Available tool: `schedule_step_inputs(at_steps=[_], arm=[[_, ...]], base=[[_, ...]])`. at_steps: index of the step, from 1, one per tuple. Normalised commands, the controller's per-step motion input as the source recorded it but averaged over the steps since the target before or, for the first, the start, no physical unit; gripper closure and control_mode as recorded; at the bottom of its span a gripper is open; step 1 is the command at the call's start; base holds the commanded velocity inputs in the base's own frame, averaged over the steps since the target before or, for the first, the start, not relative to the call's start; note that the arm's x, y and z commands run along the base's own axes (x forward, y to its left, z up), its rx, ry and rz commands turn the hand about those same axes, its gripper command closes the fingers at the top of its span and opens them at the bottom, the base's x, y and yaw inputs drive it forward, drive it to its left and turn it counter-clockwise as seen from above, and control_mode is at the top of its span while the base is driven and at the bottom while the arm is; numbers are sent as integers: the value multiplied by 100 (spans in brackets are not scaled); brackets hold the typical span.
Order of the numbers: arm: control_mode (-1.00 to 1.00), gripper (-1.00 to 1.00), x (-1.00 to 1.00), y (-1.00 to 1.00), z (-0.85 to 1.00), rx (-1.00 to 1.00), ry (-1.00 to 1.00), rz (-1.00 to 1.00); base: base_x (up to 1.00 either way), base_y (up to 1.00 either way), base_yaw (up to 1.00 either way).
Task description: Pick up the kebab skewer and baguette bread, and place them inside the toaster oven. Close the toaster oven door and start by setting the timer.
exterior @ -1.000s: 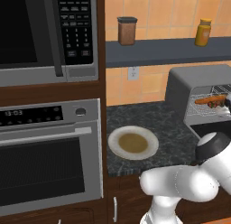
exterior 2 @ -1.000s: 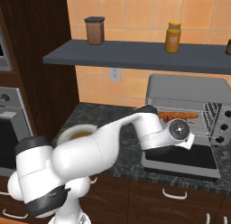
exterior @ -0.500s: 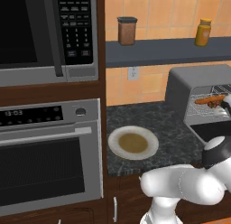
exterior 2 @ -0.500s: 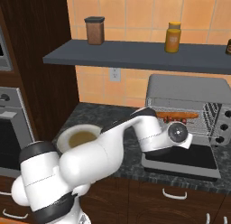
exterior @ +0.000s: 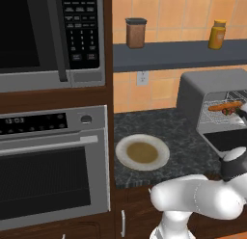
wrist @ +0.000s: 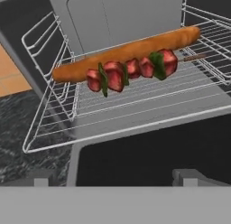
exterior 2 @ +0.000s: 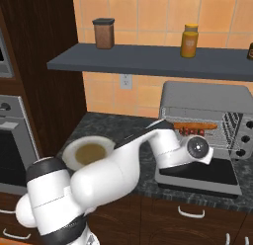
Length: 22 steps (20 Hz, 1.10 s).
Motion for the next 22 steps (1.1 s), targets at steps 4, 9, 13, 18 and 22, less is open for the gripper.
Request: schedule_step_inputs(at_steps=[4, 9, 13, 18, 22], arm=[[-100, -100, 0, 0, -27, -5, -10, 5], [-100, -100, -1, 0, -1, -10, -13, 1], [-100, -100, -2, 0, 16, -7, -3, 0], [-100, -100, 0, 0, 15, -6, -3, 0], [-100, -100, 0, -3, 0, -9, -10, 0]], base=[[0, 0, 0], [0, 0, 0], [0, 0, 0], [0, 0, 0], [0, 0, 0]])
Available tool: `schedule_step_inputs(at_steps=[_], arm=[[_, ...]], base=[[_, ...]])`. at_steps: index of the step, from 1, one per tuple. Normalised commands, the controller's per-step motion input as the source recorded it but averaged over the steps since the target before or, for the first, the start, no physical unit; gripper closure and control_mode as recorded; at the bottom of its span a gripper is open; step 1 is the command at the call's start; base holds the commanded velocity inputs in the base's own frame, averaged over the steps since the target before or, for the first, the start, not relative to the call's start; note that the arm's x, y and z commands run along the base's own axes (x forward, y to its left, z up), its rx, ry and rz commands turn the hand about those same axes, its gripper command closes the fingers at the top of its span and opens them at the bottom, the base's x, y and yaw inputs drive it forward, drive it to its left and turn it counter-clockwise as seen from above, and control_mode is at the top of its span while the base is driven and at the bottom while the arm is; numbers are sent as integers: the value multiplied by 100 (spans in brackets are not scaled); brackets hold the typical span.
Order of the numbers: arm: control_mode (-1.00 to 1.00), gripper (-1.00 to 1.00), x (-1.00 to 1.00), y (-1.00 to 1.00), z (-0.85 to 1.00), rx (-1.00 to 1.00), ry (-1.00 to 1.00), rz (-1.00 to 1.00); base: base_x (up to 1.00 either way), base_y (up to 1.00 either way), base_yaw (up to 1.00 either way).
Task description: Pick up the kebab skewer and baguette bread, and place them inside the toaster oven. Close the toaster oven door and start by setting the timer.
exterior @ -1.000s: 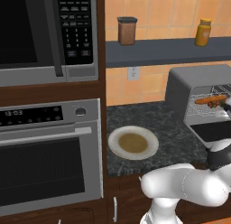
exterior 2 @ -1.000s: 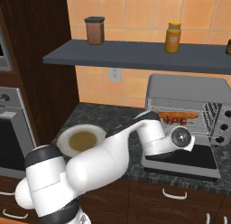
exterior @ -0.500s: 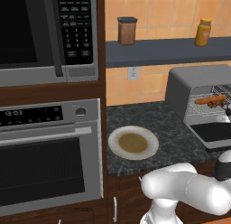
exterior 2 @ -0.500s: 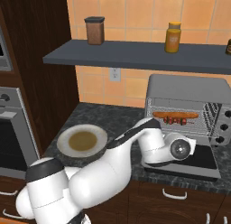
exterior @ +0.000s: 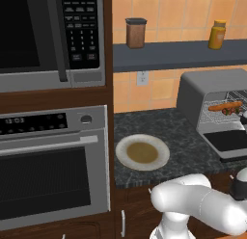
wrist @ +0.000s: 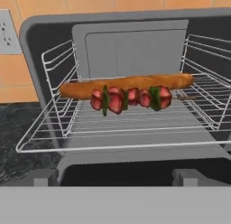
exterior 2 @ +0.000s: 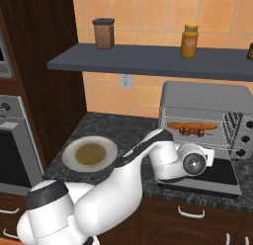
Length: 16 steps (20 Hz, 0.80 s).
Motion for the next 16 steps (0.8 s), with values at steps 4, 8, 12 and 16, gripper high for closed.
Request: schedule_step_inputs(at_steps=[4, 8, 12, 16], arm=[[-100, -100, 1, -7, 0, -6, -11, 0], [-100, -100, 13, -11, 0, -2, -3, 3], [-100, -100, 31, -5, 0, 0, 0, 1], [-100, -100, 39, 0, 0, 0, 0, 0]], base=[[0, 0, 0], [0, 0, 0], [0, 0, 0], [0, 0, 0]])
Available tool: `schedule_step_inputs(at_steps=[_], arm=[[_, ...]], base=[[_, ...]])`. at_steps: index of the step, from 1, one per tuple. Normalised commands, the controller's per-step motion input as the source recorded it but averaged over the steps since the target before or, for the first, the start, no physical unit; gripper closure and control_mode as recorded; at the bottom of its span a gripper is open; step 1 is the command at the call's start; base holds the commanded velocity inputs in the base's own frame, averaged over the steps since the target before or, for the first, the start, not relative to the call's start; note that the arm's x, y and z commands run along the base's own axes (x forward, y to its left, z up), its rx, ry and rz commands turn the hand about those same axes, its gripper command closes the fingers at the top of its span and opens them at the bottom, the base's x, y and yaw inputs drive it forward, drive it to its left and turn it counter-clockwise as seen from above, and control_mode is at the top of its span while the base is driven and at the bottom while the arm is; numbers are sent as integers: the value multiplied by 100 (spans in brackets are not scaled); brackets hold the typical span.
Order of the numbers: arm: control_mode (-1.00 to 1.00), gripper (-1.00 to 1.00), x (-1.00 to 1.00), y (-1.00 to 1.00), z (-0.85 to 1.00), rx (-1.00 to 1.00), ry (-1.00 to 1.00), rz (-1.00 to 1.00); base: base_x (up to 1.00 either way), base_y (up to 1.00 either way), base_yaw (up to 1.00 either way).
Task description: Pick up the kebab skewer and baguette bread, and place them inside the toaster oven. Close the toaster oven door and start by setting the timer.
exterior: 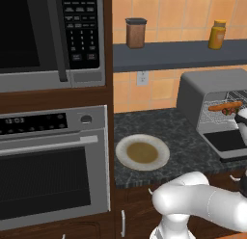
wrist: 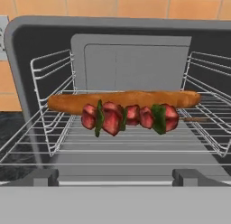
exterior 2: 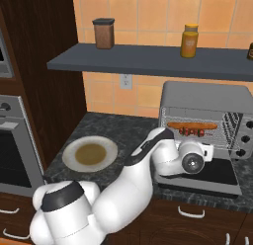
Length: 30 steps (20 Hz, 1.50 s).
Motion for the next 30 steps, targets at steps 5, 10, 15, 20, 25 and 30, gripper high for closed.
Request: schedule_step_inputs(at_steps=[5, 10, 15, 20, 25, 30], arm=[[-100, -100, 27, 0, 0, 0, 0, 0], [-100, -100, 0, 0, 0, 0, 0, 0], [-100, -100, -27, 0, 0, 0, 0, 0], [-100, -100, -12, 0, -7, 0, 0, 0], [-100, -100, 0, 0, -12, 0, 0, 0], [-100, -100, 0, 0, -10, 0, 0, 0]], base=[[0, 0, 0], [0, 0, 0], [0, 0, 0], [0, 0, 0], [0, 0, 0], [0, 0, 0]])
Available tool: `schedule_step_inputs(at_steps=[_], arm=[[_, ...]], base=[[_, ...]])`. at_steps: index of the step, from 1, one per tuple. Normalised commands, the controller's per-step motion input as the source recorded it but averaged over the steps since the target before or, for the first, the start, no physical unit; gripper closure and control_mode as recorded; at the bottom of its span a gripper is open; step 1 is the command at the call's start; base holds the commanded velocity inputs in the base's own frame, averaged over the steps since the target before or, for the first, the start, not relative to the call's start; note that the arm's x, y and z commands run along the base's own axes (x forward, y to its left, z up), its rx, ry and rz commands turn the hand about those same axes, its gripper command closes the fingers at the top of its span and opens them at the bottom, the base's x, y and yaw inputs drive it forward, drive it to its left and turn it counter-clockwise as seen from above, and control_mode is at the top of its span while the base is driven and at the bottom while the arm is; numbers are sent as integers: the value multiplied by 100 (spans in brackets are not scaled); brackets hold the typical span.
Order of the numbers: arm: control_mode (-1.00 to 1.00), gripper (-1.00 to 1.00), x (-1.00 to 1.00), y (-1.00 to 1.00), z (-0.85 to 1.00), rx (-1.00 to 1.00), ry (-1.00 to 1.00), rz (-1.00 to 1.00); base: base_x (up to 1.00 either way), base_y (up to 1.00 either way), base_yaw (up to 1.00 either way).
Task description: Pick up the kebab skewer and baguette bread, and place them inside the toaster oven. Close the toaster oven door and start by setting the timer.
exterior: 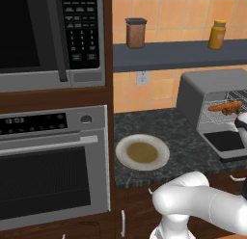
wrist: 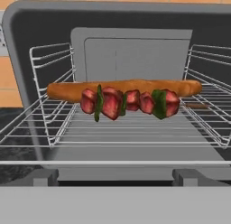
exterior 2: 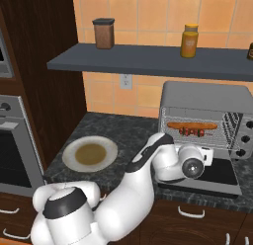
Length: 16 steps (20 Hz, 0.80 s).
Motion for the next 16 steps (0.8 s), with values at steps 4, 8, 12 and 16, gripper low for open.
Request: schedule_step_inputs(at_steps=[4, 8, 12, 16], arm=[[-100, -100, 1, 0, -3, 0, 0, 0], [-100, -100, 9, 0, 0, 0, 0, 0], [-100, -100, 22, 0, 0, 0, 0, 0], [-100, -100, 21, 0, 0, 0, 0, 0]], base=[[0, 0, 0], [0, 0, 0], [0, 0, 0], [0, 0, 0]])
